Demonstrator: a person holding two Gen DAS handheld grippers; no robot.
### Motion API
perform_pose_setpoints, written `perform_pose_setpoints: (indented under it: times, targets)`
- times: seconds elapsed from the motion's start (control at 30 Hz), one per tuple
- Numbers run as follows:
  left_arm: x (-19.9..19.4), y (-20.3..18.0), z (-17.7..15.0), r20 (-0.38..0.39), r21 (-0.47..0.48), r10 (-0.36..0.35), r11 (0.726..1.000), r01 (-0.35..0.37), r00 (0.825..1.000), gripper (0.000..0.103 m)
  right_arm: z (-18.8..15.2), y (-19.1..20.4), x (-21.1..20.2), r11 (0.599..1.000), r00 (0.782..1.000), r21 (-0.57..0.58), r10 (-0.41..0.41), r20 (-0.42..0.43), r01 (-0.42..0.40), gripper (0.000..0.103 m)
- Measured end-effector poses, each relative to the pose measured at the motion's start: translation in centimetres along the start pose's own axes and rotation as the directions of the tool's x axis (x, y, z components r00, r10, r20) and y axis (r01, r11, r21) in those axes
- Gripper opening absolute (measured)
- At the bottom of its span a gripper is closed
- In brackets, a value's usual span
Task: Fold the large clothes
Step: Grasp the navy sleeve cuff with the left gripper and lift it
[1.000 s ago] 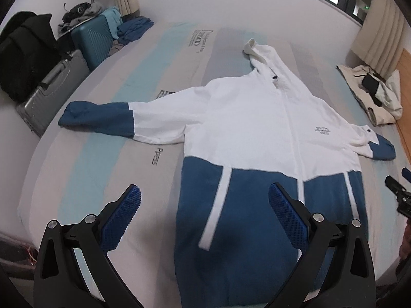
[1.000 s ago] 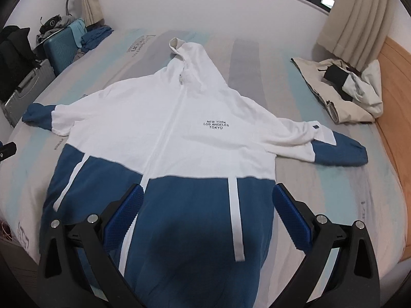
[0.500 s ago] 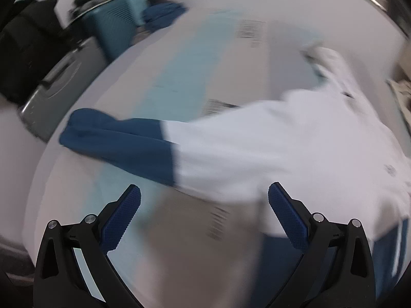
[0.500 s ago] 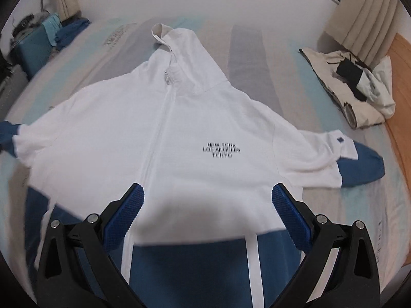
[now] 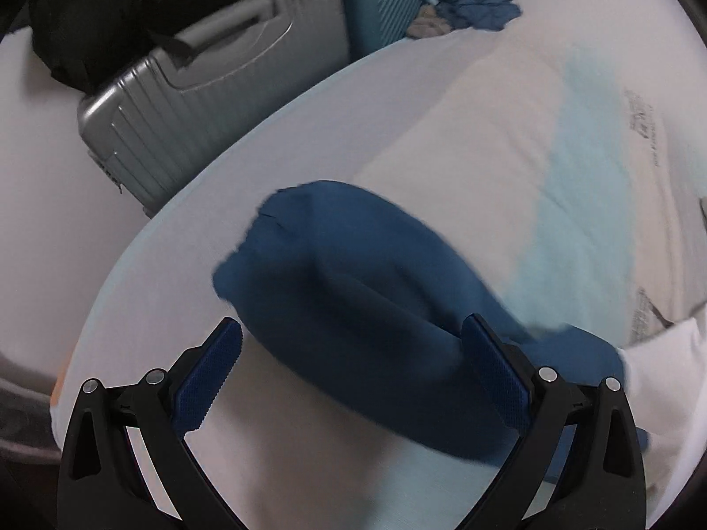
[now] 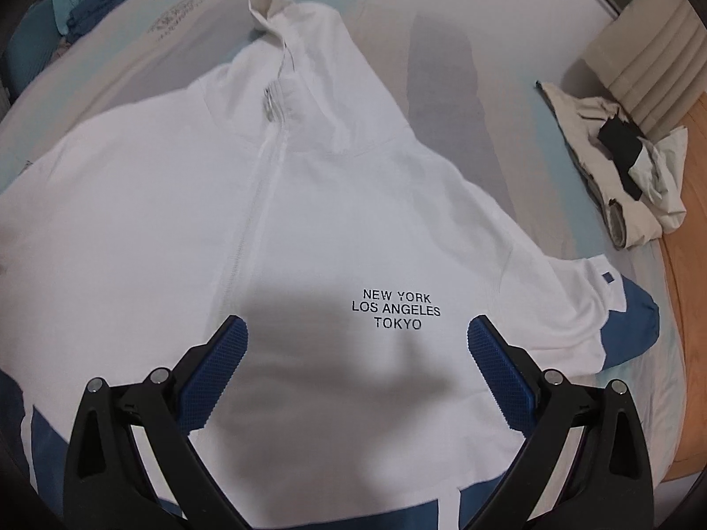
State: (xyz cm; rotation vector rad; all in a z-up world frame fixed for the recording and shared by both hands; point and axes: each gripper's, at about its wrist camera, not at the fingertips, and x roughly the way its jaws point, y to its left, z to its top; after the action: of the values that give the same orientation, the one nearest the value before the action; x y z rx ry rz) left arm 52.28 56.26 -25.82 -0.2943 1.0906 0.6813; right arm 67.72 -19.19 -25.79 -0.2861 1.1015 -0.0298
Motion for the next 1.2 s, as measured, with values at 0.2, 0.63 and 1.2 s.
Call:
perform_pose_setpoints:
  times: [0.2,0.63,1.2]
  targets:
    - [4.4,4.6,2.4,-0.083,-0.112,-0.11,0.989,0.1,0.99,0.093,0.8,-0.2,1.5,0.999,0.999,0.011,0.035,-0.042,-0.034,0.096]
    - [5.6,5.7,3.9,-0.138,-0.109,-0.173,0.981,0.158,0.975,0.057,0.1,-2.5,0.8,0.999,0.998,0.035,0.009,-0.07,-0.006,0.096]
    - [-4.0,-6.0,1.0,-0.022,0.151,-0.118,0.981,0.12,0.993,0.015,-1.1,-8.2,2.2,0.995,0.996,0.089,0.059,-0.06,-0.054,0.096]
